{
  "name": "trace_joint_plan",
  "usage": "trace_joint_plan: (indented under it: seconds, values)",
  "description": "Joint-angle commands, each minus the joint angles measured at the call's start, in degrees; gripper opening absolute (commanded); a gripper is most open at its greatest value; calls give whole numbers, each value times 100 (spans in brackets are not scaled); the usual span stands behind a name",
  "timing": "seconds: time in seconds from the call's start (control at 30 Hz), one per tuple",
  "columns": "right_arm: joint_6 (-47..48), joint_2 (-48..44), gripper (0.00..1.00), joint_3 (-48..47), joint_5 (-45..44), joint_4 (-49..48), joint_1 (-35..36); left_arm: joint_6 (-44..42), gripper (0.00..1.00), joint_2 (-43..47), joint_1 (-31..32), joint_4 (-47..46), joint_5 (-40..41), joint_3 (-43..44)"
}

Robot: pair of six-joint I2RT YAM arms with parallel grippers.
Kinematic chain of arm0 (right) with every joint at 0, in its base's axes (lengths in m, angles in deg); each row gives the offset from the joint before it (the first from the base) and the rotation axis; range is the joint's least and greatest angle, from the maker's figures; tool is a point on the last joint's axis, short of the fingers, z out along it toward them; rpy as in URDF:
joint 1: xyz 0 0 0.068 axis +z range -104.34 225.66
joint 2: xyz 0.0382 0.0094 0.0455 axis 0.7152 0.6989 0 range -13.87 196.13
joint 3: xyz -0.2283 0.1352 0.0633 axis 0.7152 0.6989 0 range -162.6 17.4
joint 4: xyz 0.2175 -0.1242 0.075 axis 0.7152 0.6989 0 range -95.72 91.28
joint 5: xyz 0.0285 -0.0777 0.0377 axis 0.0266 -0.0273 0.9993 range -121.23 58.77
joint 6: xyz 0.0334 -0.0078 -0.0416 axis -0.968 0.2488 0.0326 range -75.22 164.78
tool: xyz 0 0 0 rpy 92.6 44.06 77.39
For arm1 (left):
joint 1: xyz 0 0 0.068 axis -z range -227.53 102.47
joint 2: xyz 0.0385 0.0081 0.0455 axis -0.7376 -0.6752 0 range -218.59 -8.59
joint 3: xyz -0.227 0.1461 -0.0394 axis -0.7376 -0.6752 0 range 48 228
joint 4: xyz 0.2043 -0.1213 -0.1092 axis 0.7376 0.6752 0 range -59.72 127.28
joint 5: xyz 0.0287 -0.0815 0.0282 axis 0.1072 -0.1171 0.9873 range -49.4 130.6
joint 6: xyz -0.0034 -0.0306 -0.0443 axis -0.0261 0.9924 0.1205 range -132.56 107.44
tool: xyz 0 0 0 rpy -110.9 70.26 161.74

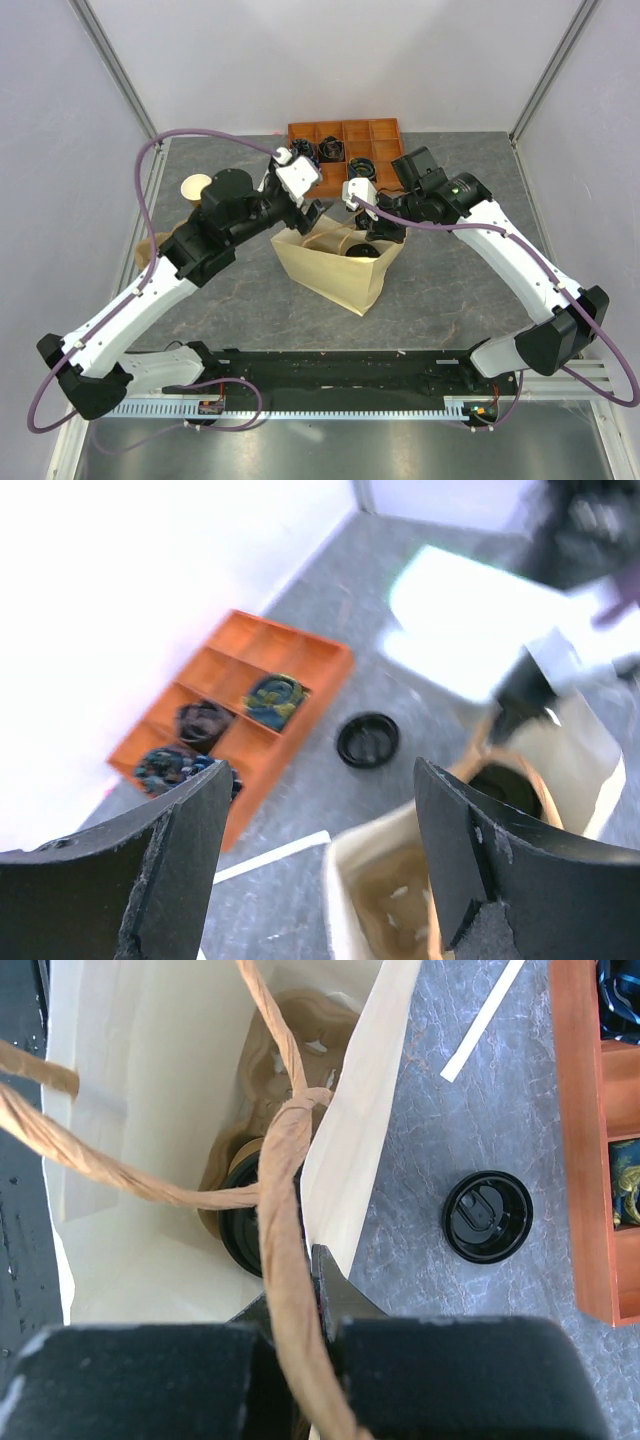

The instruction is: Pack the takeout coffee

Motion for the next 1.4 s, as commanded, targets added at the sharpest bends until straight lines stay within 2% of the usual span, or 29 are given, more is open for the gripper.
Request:
trace_joint_plan:
  seconds: [0.0, 0.13, 0.27, 0.47, 0.6, 0.7, 0.8, 0.97, 1.03, 1.37]
  values:
    - [-17, 51, 0, -196, -106, 366, -50, 597, 80, -219, -197, 323, 409, 698]
    - [-184, 69, 0, -293, -272, 392, -155, 1080, 81, -613, -723, 674, 480, 1241]
    - [-246, 122, 0, -424, -387, 524, -392, 1494, 81, -1431, -1567, 1630, 427, 1866]
    - [-263, 183, 0, -547, -659, 585, -709, 1301, 87, -2844, -2358, 2335, 252, 2657]
    - [-211, 315, 0, -644, -703, 647, -990, 1074, 87, -3760, -2877, 3037, -21, 3500]
    - [-202, 411, 0, -750, -756, 682, -1166, 949, 86, -4400, -3062, 3319, -74, 3966]
    - [-193, 447, 0, -785, -844, 708, -1324, 1377, 86, -4963, -3089, 3645, 145, 4432]
    - [-246, 491, 0, -855, -1002, 700, -1518, 2565, 84, -5308, -3098, 3707, 471, 4285]
    - [-281, 500, 0, -925, -1064, 700, -1579, 3066, 81, -5448, -3089, 3637, 916, 4241]
    - [-553, 447, 0, -1102, -1011, 796, -1614, 3885, 72, -5984, -3089, 3497, 945, 4206]
